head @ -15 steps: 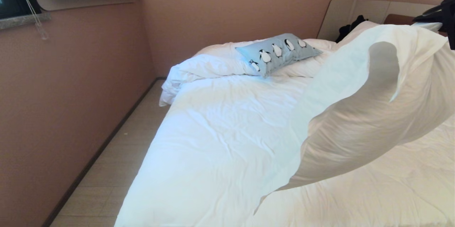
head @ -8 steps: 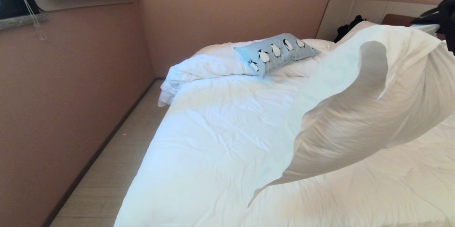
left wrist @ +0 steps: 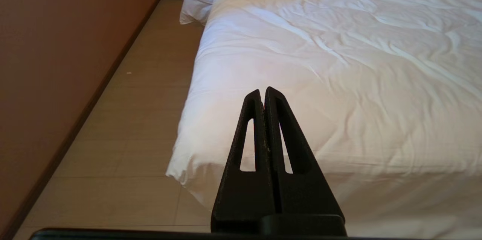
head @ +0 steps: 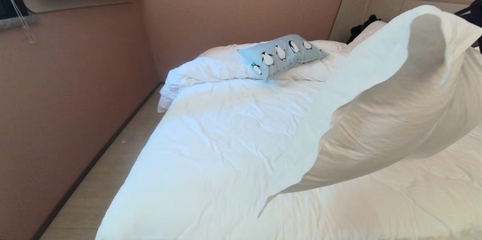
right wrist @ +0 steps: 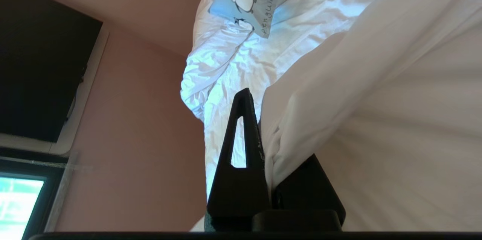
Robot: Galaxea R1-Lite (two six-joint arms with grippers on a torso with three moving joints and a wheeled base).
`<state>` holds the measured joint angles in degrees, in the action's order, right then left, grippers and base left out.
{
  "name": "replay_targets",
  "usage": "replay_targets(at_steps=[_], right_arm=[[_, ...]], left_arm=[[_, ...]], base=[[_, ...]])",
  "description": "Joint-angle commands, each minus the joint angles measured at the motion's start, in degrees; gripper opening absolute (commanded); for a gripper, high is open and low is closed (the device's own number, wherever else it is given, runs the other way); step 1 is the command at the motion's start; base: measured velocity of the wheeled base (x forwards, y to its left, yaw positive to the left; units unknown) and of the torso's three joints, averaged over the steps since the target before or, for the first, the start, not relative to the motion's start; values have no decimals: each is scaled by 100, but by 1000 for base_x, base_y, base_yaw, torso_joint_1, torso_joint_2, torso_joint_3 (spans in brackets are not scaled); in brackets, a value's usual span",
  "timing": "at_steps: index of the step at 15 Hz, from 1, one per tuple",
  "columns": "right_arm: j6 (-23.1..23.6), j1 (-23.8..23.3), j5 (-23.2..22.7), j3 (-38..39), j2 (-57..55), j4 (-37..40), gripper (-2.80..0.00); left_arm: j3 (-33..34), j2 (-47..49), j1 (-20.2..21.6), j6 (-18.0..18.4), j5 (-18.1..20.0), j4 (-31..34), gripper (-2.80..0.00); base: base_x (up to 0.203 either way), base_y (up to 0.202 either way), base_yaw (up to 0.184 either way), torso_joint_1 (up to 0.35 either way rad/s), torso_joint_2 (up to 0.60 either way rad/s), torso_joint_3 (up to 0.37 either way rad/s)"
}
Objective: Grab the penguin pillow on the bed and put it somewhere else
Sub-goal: Move to the head of the bed
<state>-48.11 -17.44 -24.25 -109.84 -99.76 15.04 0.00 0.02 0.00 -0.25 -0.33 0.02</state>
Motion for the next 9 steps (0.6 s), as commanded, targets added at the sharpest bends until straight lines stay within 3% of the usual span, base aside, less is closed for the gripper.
replay_targets(at_steps=[1,9], right_arm=[[-23,-22,-19,-3,-9,-1,-280],[-23,-148,-19,-11,-44,-80,-280]], left_arm=[[0,-2,0,-1,-2,-2,-280],[0,6,0,-1,-2,-2,-280]], base=[[0,-196,0,5,0,2],[0,-194,-1,3,2,2]])
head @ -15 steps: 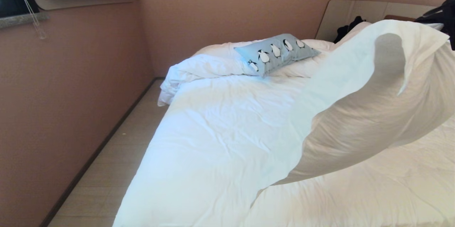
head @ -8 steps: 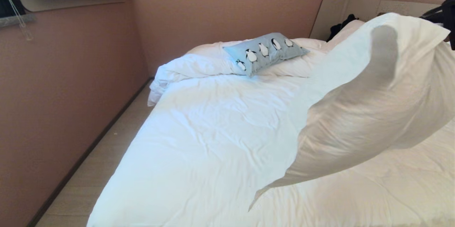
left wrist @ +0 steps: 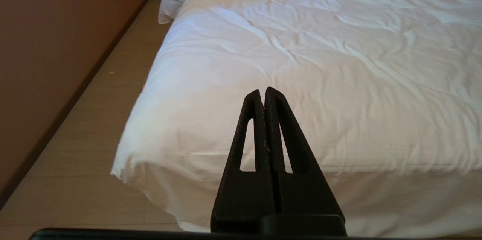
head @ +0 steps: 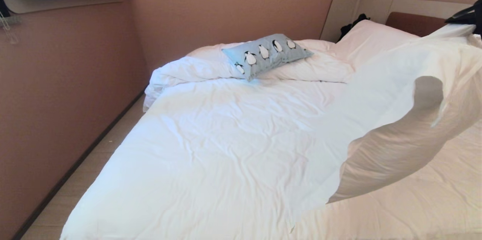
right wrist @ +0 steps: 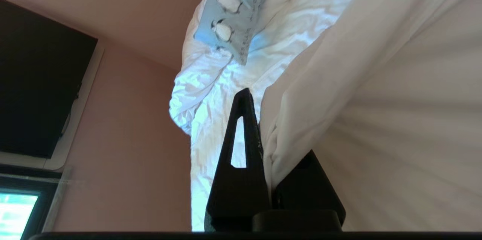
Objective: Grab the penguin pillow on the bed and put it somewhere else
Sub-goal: Move to the head of the bed
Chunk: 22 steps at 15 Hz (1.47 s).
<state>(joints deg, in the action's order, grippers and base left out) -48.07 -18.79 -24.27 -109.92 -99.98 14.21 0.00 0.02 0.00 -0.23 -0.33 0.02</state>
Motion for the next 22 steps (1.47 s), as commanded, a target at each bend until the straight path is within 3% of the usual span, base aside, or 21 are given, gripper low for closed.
replay_targets(at_steps=[1,22], right_arm=[[-27,-46,-16,-3,-13,3,-280],[-27,-248,-16,-3,-57,-120,-280]], left_arm=[[0,-2,0,-4,-2,-2,-280],[0,-1,0,-11,-2,-2,-280]], base=[[0,-191,-2,1,2,1],[0,-194,0,2,3,2]])
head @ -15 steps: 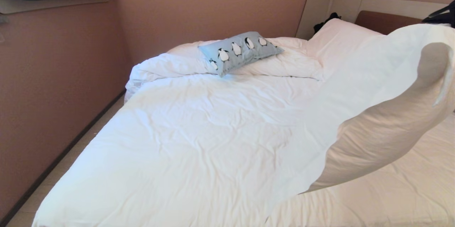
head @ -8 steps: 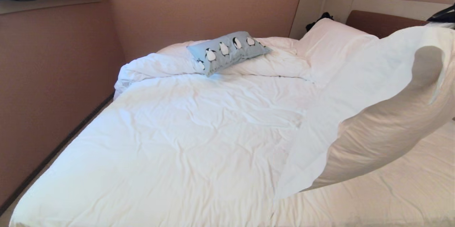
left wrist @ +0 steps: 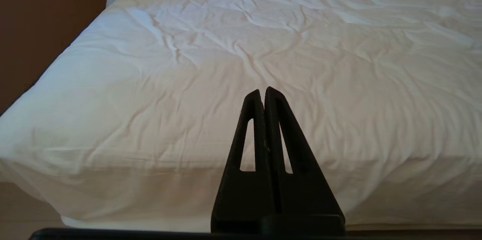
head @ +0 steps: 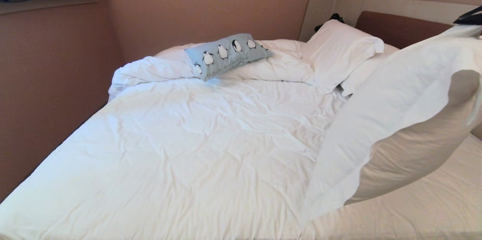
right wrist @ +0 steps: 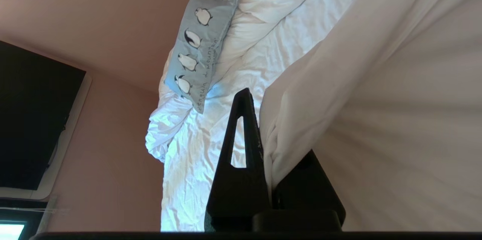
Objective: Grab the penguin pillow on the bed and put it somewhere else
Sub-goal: Move to the head of the bed
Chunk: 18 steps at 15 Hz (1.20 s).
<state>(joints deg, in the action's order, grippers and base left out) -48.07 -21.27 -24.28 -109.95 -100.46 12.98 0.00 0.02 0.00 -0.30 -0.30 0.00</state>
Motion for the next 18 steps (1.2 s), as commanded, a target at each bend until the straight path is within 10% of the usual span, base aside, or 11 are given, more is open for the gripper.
replay_targets(at_steps=[1,18], right_arm=[[-27,-4,-15,-4,-17,2,-280],[-18,-44,-15,-9,-26,2,-280]], left_arm=[[0,-2,0,-5,-5,0,-280],[0,-2,0,-5,-5,0,-280]], base=[[0,-195,4,3,6,0],[0,-191,-1,2,2,2]])
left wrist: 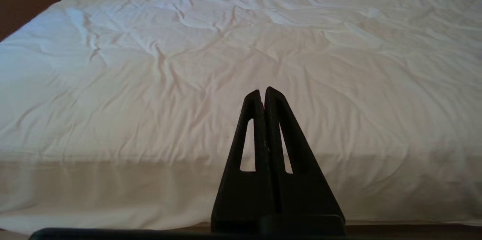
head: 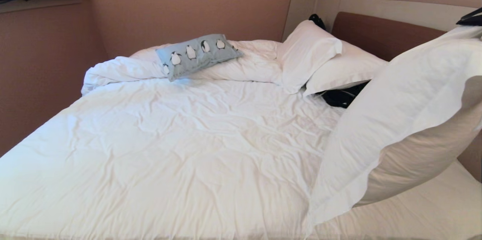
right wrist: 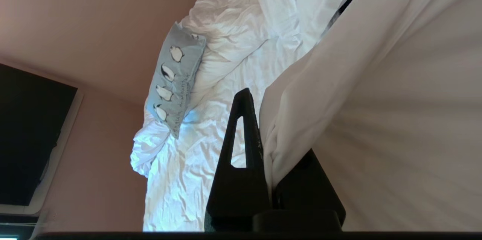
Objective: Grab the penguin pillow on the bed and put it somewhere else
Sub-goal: Move to the head of the bed
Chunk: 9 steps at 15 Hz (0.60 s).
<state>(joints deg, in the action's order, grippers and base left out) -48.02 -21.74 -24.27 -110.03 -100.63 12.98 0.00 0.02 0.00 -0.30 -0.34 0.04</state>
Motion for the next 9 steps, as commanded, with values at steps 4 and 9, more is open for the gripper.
replay_targets(at_steps=[4,9], right_arm=[[-23,3,-25,-1,-27,2,-280],[-15,3,-25,-1,-70,-6,-280]], left_arm=[[0,-2,0,-5,-2,-4,-280],[0,-2,0,-5,-2,-4,-280]], base=[[0,-172,-1,2,4,3],[0,-21,-1,0,0,0]])
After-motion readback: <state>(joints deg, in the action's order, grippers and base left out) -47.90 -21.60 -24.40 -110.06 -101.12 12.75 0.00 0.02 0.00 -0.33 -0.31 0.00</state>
